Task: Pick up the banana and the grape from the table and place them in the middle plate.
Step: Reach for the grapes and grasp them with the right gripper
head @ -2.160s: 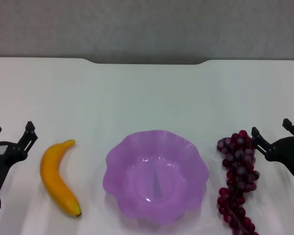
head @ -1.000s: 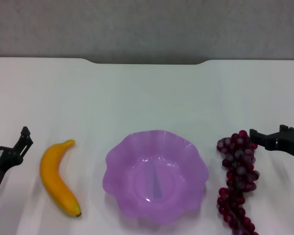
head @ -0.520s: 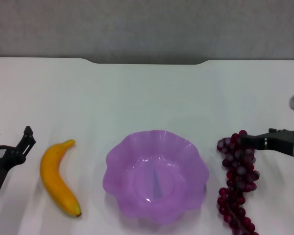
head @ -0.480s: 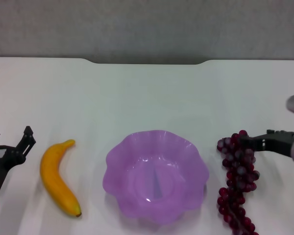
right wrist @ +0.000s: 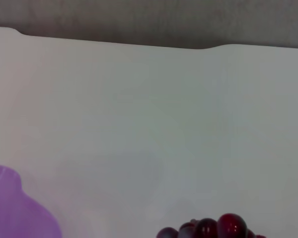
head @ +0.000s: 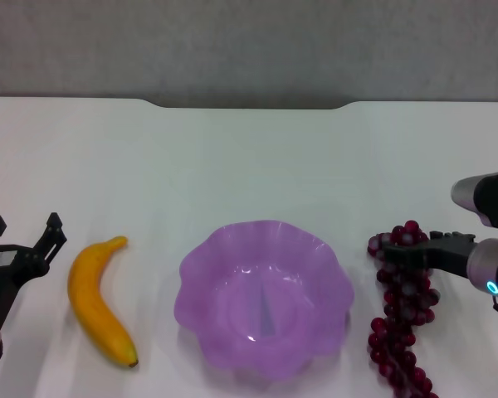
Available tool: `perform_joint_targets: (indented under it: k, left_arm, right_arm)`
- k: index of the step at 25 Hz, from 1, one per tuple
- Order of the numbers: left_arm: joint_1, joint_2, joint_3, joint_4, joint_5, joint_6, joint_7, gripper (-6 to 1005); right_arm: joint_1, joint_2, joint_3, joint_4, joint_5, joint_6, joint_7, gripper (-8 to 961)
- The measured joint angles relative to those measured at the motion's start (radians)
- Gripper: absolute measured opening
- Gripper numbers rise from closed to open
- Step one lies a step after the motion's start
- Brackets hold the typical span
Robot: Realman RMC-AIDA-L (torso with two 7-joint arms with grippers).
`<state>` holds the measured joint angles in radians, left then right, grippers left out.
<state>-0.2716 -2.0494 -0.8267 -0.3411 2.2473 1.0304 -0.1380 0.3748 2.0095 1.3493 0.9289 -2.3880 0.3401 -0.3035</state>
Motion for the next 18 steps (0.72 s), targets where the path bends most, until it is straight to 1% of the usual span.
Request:
perform_joint_targets:
  k: [5,12,18]
  left_arm:
    - [0.002,0.000,0.002,-0.001,0.001,0.000,0.000,893]
    - [0.008,-0.001,0.003,-0.004,0.003,0.000,0.000,893]
    - [0.008,-0.001,0.003,-0.002,0.002,0.000,0.000,893]
  right_arm:
    - [-0.002,0.000,-0.007,-0.020,0.000,-0.005,-0.001,796]
    - [-0.007,0.001,-0.065,-0.055,0.000,-0.081,0.001,786]
    - [-0.004,0.002,-0.086,-0.080,0.001,-0.128,0.002,777]
